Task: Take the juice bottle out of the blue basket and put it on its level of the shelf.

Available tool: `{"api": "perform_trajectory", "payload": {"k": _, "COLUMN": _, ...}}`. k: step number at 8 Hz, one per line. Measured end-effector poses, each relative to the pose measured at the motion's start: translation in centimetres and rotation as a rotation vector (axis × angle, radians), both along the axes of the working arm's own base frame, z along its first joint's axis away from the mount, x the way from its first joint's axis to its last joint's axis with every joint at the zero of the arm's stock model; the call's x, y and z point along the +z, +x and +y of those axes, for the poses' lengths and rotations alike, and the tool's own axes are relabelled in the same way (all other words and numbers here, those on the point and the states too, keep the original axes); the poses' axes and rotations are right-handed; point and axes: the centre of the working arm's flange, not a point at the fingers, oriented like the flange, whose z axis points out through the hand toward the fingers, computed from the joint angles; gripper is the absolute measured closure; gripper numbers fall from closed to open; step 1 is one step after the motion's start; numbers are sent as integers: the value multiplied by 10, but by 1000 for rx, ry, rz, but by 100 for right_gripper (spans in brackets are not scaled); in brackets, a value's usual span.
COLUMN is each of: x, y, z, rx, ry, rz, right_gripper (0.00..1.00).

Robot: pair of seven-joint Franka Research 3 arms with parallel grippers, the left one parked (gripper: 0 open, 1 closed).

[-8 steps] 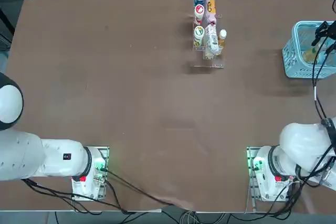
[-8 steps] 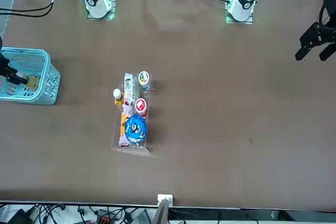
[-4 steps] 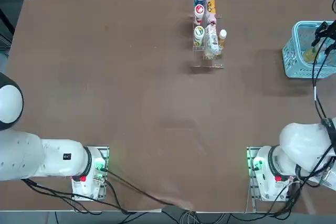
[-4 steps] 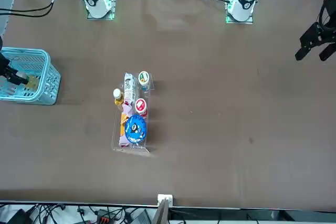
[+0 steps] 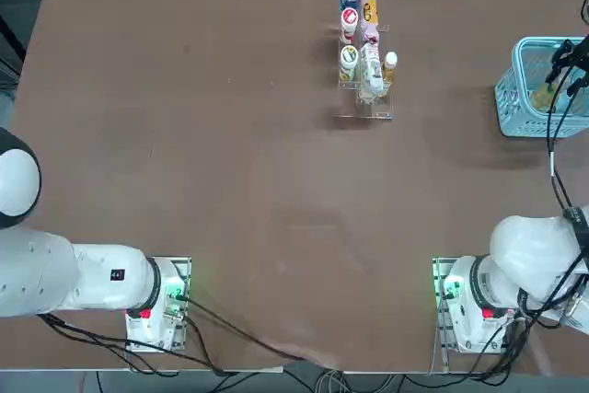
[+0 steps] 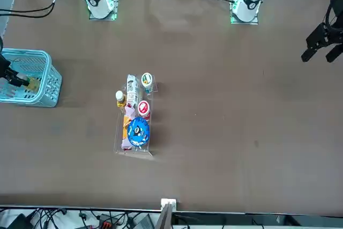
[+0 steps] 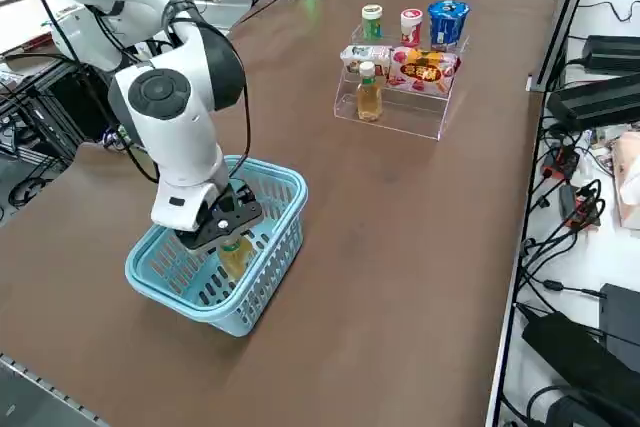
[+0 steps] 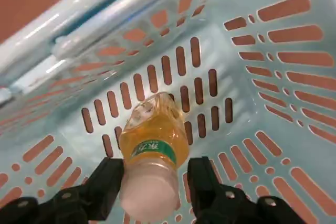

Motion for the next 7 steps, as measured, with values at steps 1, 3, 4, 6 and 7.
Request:
{"api": "perform_trajectory", "payload": {"k": 1, "x": -2, "y": 0, "z": 0, "rx": 1, "ry": 2, "rz": 3, "right_gripper": 27}}
{"api": "perform_trajectory", "payload": {"k": 3, "x": -2, "y": 1, "z": 1, "rx": 9, "ry": 3, "rz": 2, "right_gripper": 47}}
{"api": "perform_trajectory", "payload": {"k": 4, "x": -2, "y": 1, "z": 1, "rx": 12, "ry": 3, "rz": 1, "right_gripper": 47}}
{"api": "perform_trajectory", "payload": {"k": 6, "x": -1, "y": 1, "z": 1, "rx": 33, "ry": 5, "rz": -1, "right_gripper": 47}}
{"api": "perform_trajectory", "payload": {"k": 7, "x": 3, "y": 2, "z": 0, "rx": 52, "ry": 4, "rz": -7, "right_gripper": 47}}
